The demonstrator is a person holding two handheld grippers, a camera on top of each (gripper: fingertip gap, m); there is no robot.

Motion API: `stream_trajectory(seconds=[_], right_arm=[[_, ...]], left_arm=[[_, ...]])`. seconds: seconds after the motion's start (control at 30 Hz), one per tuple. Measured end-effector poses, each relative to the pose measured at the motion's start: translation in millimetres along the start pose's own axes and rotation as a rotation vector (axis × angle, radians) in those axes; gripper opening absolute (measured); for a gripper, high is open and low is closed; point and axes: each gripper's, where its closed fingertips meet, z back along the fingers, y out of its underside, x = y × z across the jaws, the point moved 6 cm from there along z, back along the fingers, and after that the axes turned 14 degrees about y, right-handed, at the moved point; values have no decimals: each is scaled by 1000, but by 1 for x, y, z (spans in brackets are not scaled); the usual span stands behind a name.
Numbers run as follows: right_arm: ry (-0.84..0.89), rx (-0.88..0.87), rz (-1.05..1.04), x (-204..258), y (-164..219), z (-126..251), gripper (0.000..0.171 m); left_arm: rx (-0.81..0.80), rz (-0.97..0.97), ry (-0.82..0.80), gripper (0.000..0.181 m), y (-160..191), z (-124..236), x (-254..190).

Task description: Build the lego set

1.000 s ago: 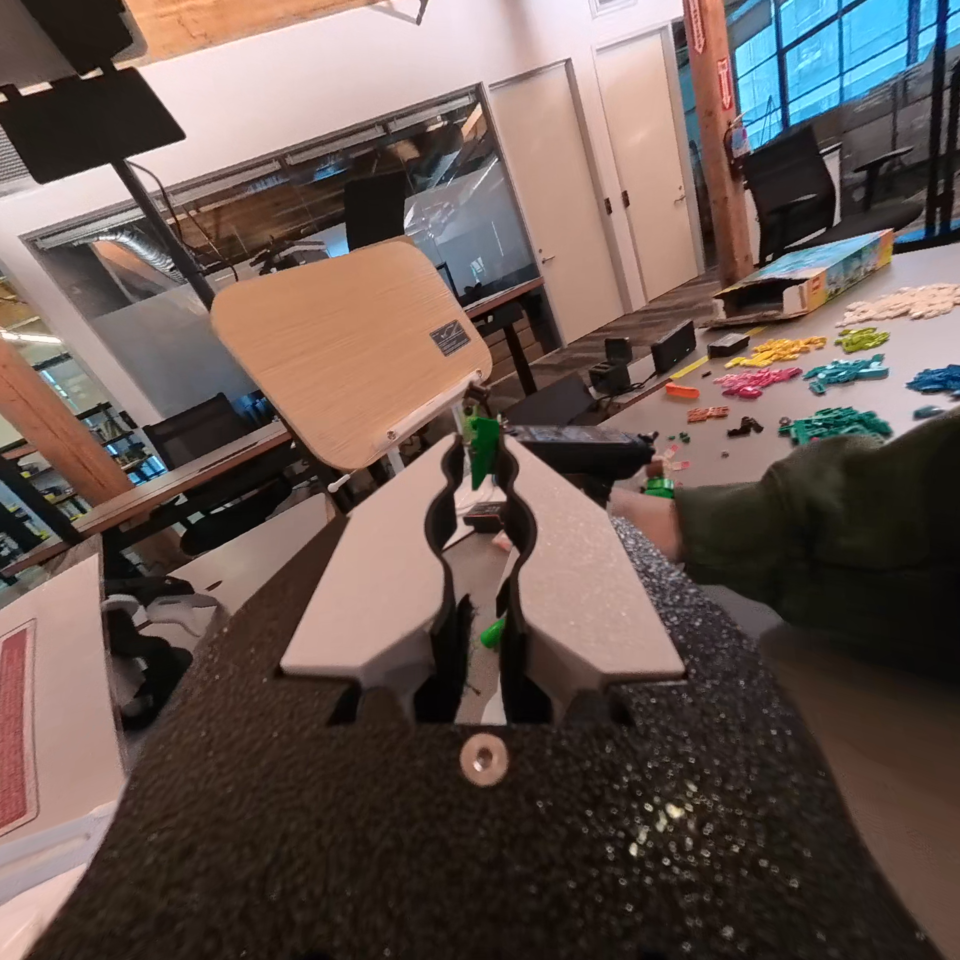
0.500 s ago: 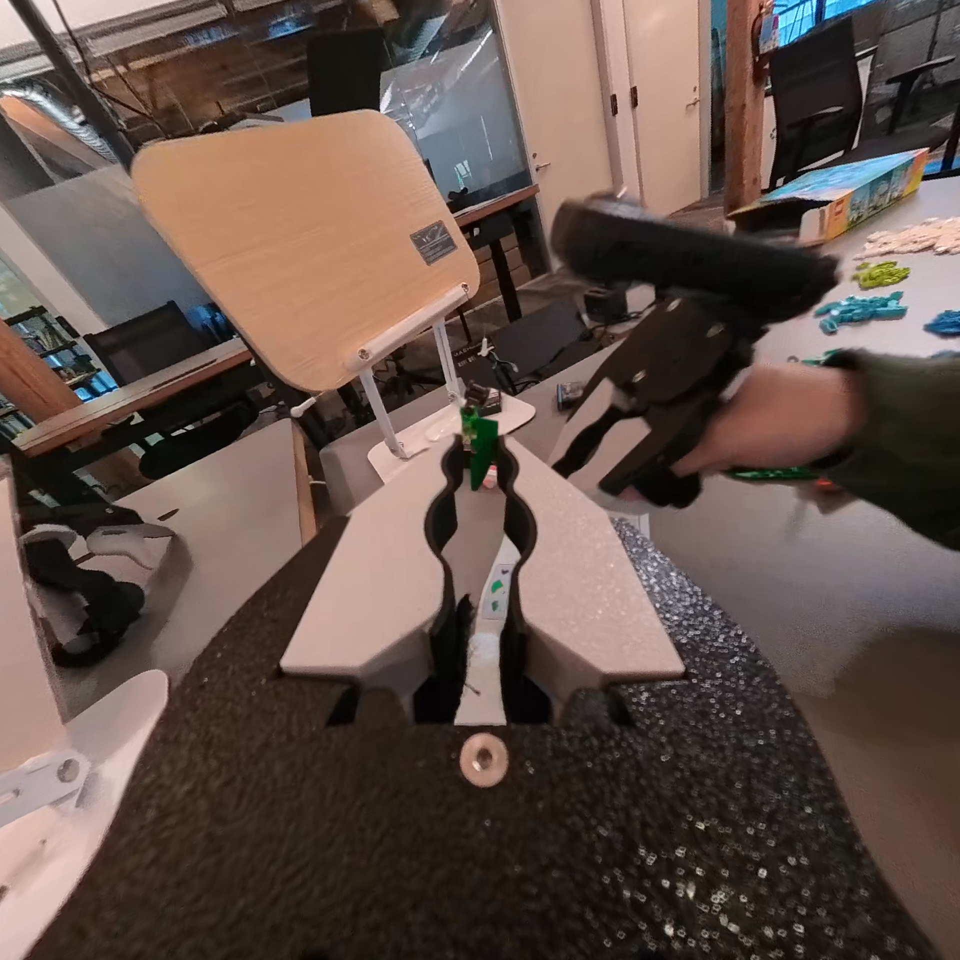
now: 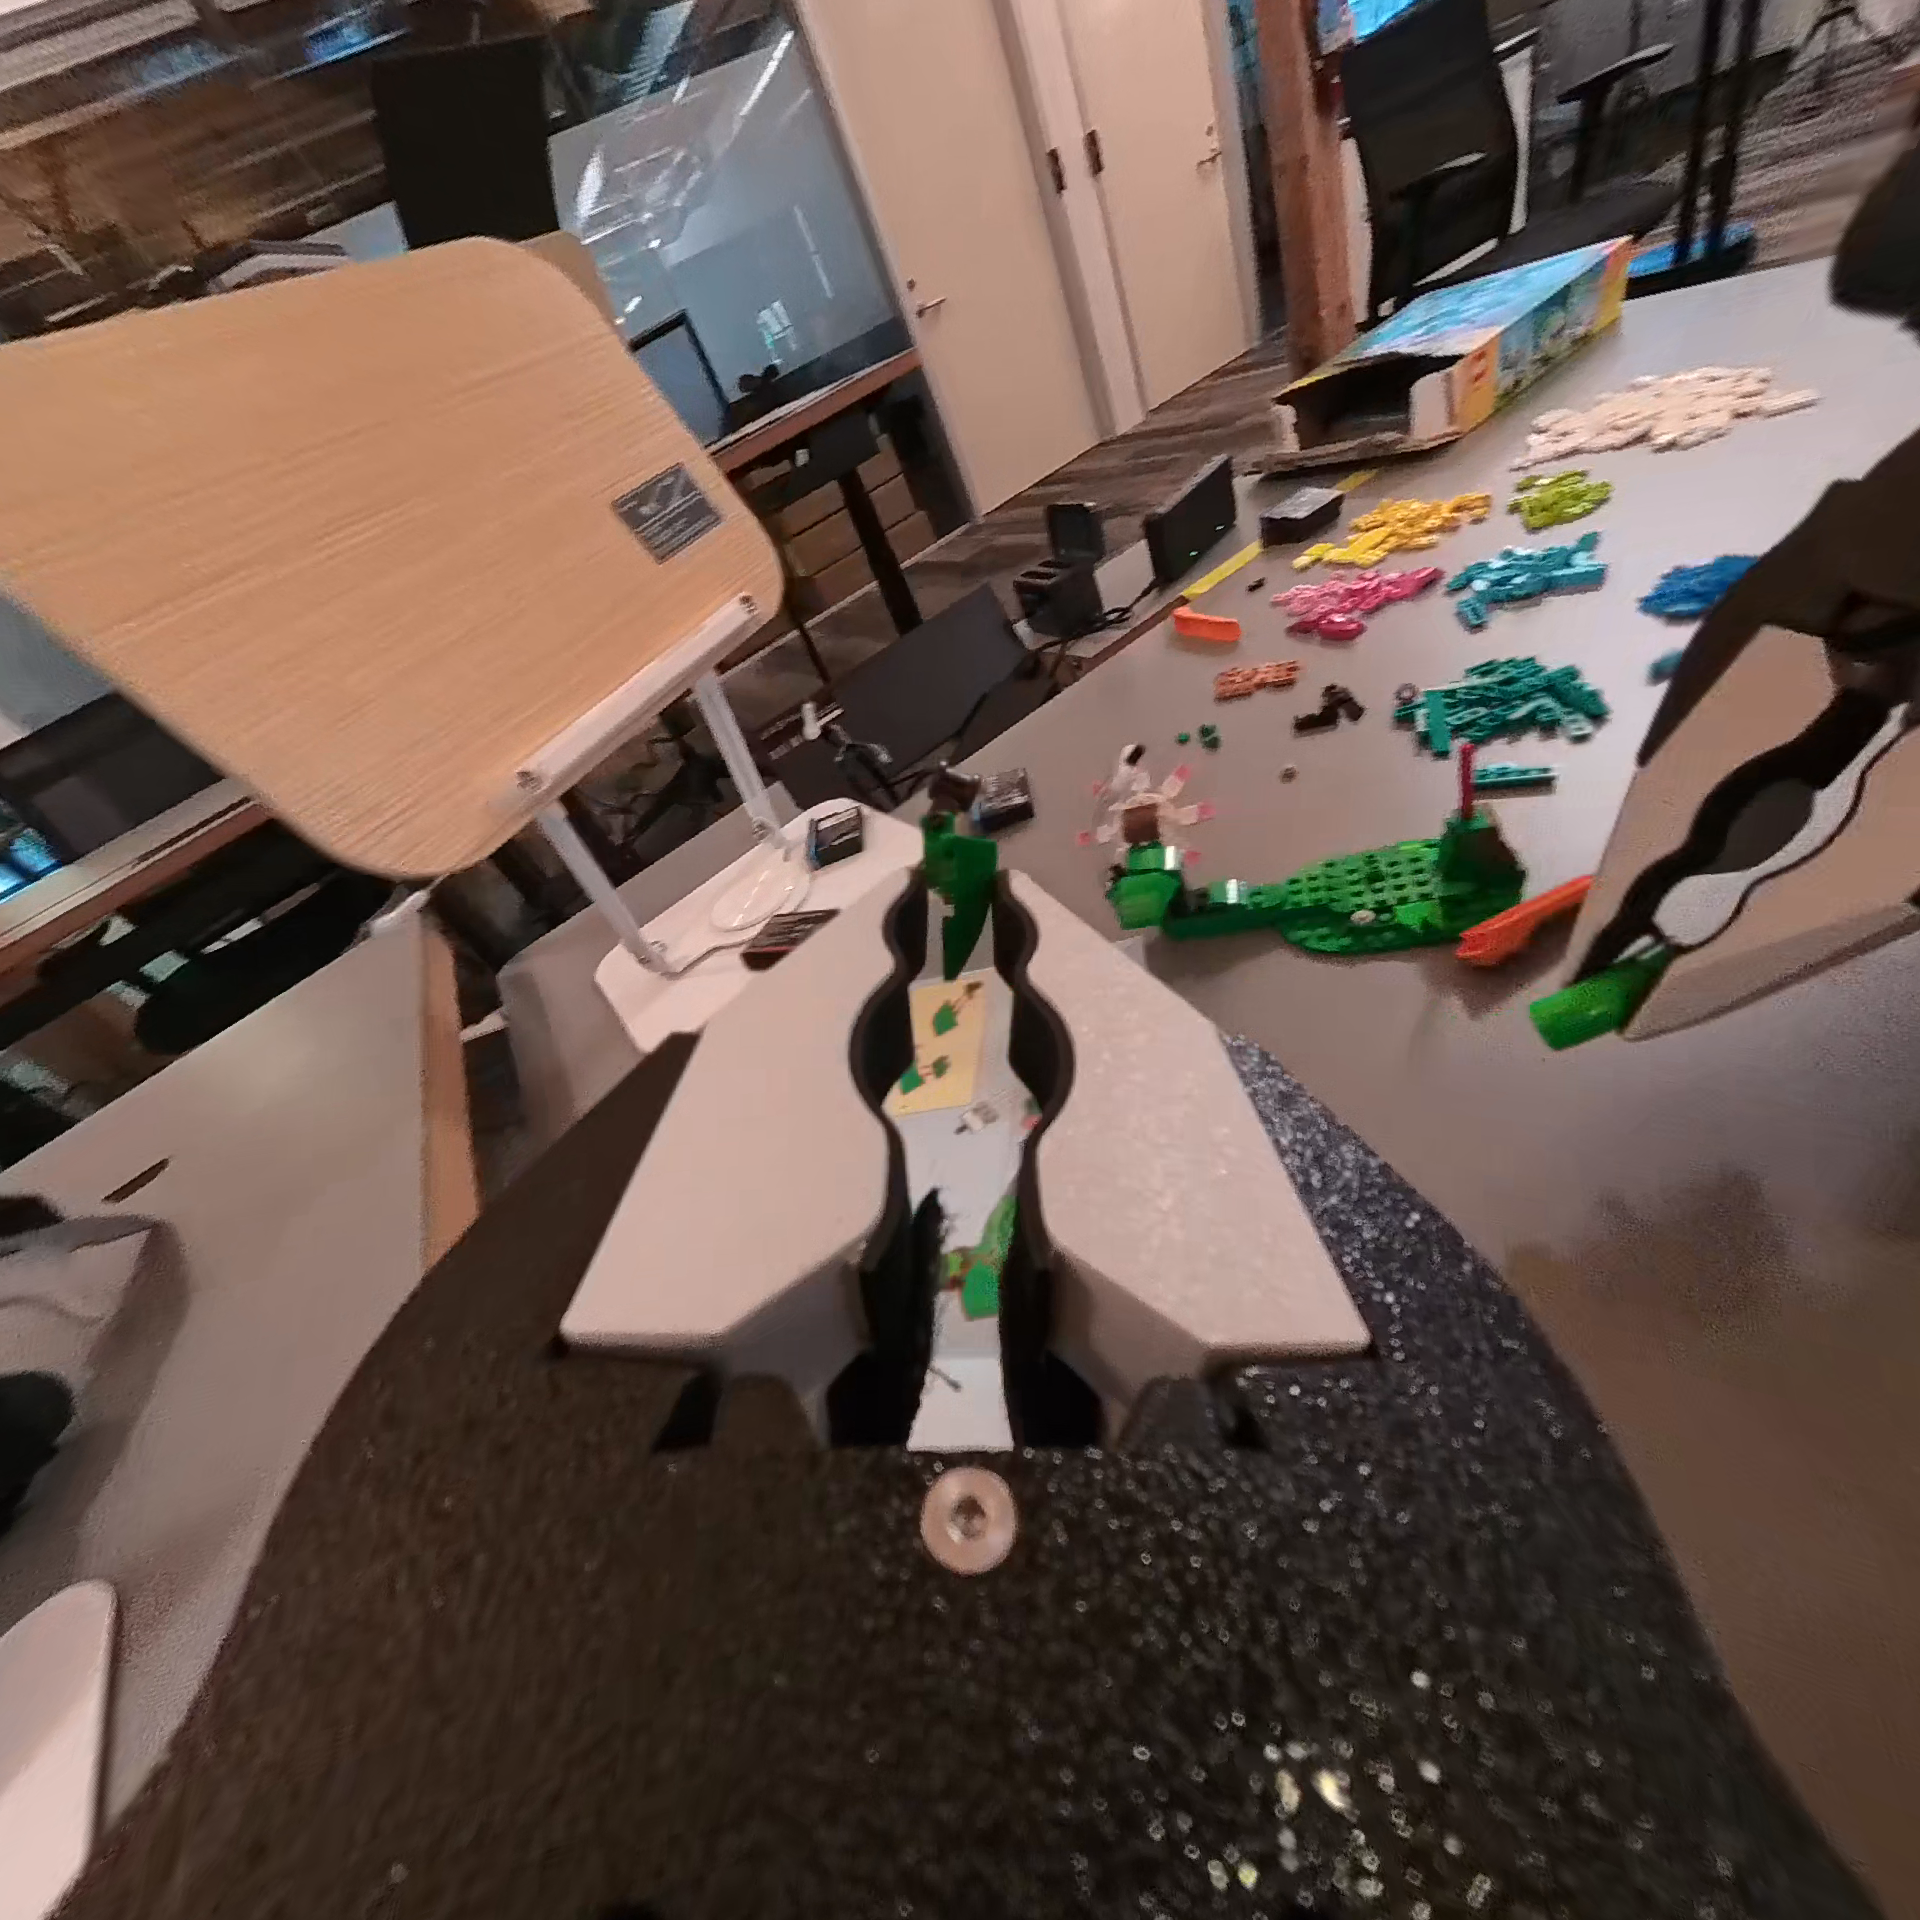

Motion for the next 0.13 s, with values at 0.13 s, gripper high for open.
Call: stream_trajectory(seconds=[0.13], right_arm=[[20, 47, -71, -14, 40, 17, 14]], left_arm=[[-27, -3, 130, 10, -7, -25, -26]])
